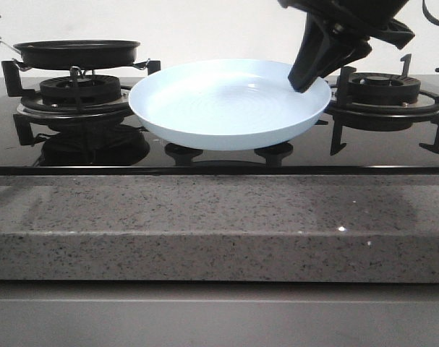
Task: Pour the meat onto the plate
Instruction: 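Grasp the green handle of the black frying pan with the left gripper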
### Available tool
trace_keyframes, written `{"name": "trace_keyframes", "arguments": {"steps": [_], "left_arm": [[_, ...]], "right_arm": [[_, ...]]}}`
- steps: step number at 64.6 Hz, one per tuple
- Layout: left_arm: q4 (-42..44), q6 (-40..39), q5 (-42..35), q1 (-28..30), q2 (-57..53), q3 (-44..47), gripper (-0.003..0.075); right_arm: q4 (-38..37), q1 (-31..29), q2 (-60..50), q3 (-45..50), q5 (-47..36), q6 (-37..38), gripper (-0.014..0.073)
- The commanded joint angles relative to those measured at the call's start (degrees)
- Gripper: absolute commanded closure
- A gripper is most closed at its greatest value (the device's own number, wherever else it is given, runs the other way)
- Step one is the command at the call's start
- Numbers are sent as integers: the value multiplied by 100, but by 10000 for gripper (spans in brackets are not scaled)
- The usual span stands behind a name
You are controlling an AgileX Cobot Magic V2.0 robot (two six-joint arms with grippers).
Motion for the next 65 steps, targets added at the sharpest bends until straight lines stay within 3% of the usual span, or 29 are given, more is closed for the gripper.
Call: {"name": "trace_keyframes", "arguments": {"steps": [1,21,42,65], "left_arm": [[-811,233,190,11,-90,-225,103],[-1149,422,345,32,36,-258,112],[-1213,422,355,37,36,-258,360],[-1222,422,461,37,36,-258,533]], "right_arm": [[180,6,-242,-135,-231,-70,699],[180,6,-243,-135,-228,-70,699],[180,6,-243,-135,-228,-70,699],[180,6,-243,-135,-228,-70,699]]}}
